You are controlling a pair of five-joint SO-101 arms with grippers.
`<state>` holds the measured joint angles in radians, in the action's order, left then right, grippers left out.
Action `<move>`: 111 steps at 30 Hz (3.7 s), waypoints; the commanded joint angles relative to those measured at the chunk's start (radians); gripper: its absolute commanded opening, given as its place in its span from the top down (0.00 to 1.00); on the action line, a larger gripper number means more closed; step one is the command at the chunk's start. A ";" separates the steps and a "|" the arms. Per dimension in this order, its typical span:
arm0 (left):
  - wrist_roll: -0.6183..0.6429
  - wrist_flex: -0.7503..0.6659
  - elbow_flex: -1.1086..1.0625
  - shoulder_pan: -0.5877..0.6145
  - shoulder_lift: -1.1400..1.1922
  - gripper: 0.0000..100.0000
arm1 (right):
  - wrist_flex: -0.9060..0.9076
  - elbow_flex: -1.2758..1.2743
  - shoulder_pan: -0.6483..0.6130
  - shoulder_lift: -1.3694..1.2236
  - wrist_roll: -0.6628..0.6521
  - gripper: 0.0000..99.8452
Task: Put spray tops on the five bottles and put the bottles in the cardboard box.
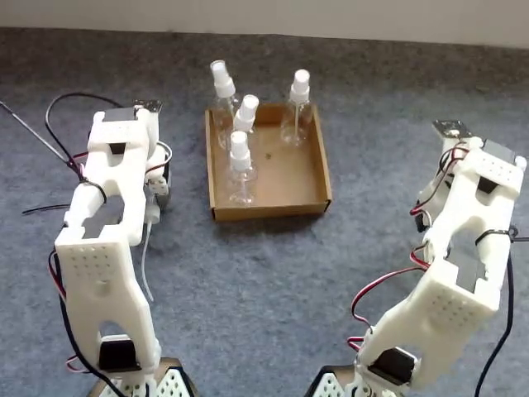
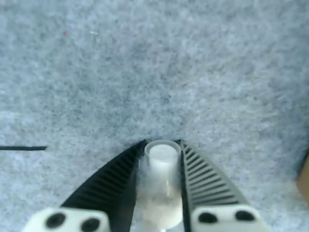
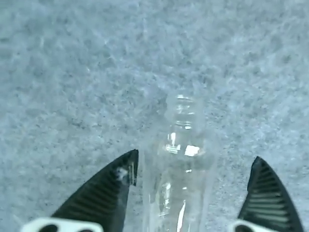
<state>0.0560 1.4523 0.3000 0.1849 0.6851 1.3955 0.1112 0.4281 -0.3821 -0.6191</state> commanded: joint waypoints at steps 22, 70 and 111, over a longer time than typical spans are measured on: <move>0.002 -0.038 -0.002 -0.013 0.002 0.93 | -0.024 -0.002 -0.021 0.008 -0.014 0.76; 0.002 -0.034 0.019 -0.018 -0.022 0.93 | 0.093 0.091 -0.019 0.082 0.068 0.92; 0.002 -0.270 0.311 -0.688 -1.102 0.93 | -0.588 -1.451 -0.908 2.147 0.443 0.97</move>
<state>0.0545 1.2190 0.5808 -0.4120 -0.3997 0.8493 -1.2942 -0.4741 1.6970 -0.1849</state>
